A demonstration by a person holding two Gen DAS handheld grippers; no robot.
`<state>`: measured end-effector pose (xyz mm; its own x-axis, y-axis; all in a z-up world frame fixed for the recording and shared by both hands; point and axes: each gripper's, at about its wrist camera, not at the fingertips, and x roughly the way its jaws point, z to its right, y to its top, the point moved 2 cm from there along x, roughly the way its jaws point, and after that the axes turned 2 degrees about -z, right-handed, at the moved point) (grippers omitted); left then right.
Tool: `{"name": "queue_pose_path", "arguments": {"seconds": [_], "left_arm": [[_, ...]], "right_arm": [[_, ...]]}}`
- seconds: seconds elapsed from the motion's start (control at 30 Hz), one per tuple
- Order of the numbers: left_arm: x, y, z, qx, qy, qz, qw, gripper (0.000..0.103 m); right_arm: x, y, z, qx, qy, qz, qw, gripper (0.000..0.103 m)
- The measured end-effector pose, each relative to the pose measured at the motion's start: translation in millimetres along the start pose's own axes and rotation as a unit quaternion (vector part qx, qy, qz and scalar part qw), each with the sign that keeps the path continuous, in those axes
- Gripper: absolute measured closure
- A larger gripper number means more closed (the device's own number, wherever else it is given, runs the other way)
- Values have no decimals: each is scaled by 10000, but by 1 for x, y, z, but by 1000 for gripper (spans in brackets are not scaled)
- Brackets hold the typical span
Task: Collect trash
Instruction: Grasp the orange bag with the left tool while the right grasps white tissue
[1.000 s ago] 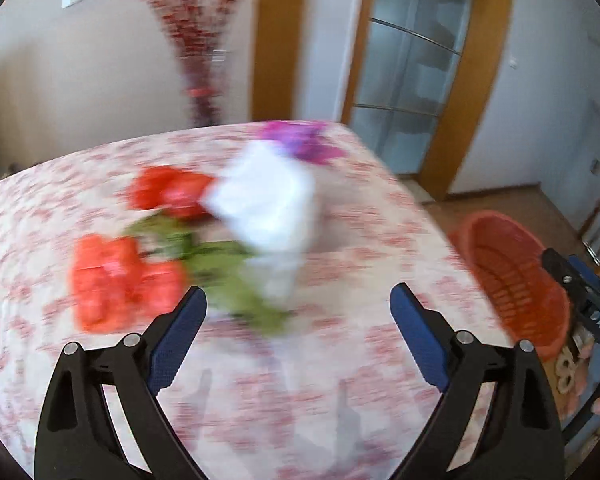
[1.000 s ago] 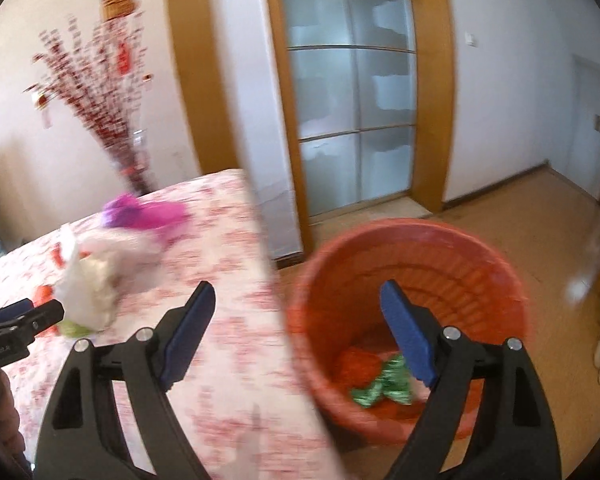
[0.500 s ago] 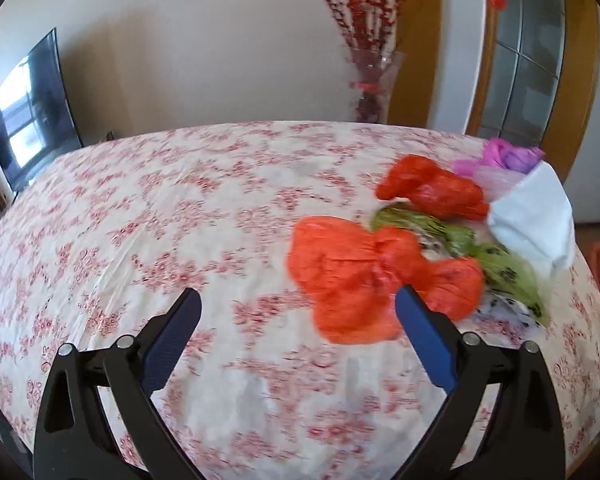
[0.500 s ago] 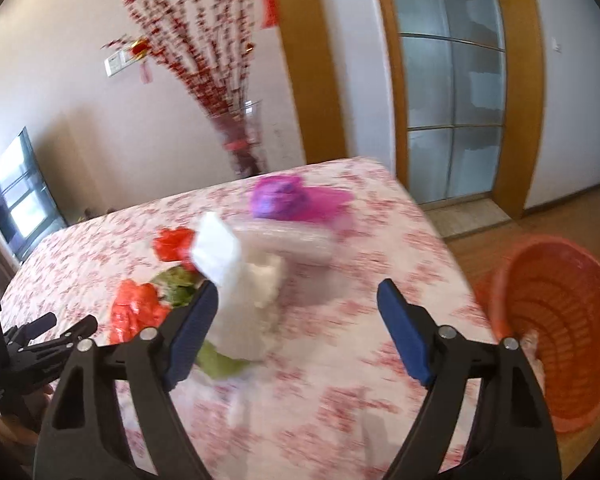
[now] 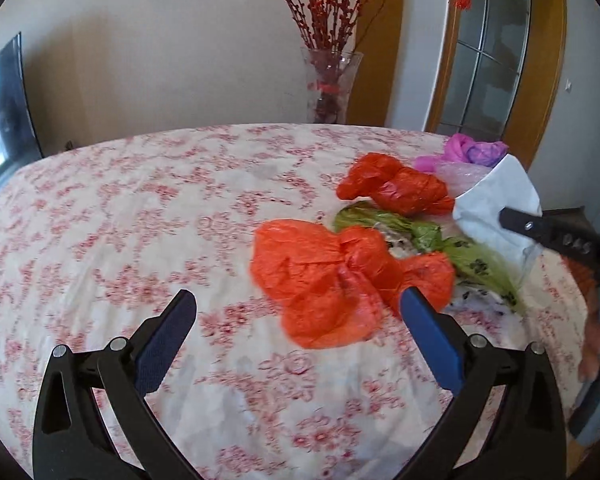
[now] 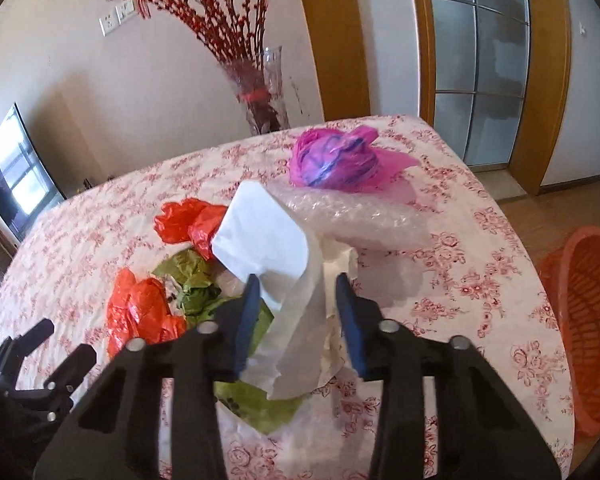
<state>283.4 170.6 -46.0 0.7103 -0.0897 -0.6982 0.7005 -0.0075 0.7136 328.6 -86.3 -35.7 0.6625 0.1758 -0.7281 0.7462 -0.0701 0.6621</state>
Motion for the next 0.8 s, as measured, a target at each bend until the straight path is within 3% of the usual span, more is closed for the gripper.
{"name": "queue_pose_path", "arguments": {"seconds": [0.17,0.37,0.7,0.8], "left_arm": [[8,4,6,-38,-169,-61,9998,3],[26,9,13,-121,-370,-247,9989,14],[52,14,22,-287,-475,-555,9969,16],[62,13,25,-310,-514,-715,9956,31]], "right_arm": [[-4,-4,1,-54,75,22,10000,85],[-19,-12,12,-56,128,84,9999,93],[-51,-26,53,244,-40,320,9992,93],[-57,-29,66,332,-106,347,9988,93]]}}
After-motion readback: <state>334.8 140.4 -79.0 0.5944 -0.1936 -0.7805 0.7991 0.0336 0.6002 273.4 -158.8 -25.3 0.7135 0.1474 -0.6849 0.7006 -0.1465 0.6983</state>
